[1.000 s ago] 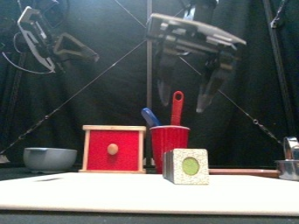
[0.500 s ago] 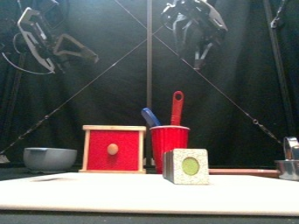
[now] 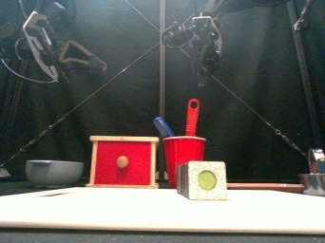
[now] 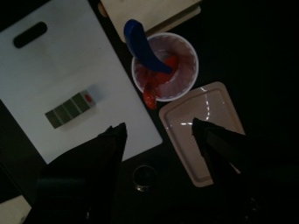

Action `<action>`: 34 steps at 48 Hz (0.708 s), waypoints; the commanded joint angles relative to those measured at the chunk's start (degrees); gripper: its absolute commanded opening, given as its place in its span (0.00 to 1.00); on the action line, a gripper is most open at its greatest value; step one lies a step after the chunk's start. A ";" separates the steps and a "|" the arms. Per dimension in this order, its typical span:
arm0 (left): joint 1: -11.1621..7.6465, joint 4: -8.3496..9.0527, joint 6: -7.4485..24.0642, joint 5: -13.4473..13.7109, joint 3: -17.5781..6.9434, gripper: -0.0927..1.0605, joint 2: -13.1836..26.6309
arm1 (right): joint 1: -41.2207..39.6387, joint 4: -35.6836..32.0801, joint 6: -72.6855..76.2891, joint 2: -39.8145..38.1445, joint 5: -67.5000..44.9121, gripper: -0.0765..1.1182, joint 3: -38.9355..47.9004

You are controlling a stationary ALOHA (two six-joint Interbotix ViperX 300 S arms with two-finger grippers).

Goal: Place sushi on board then cut the sushi with the knife then place the pieces on the plate
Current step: Pick knife at handle with right hand

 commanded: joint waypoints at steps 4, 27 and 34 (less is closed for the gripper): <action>1.05 -1.32 0.00 -0.35 -0.88 0.07 -0.09 | -0.70 1.41 -8.00 2.99 2.20 0.84 -4.13; 1.67 -2.29 0.00 -0.26 -0.44 0.07 -0.18 | 0.18 0.97 -16.17 14.33 9.76 0.81 -11.16; 1.67 -2.37 -0.09 -0.26 -0.26 0.07 -0.18 | 0.88 0.79 -16.26 16.26 9.84 0.80 -11.43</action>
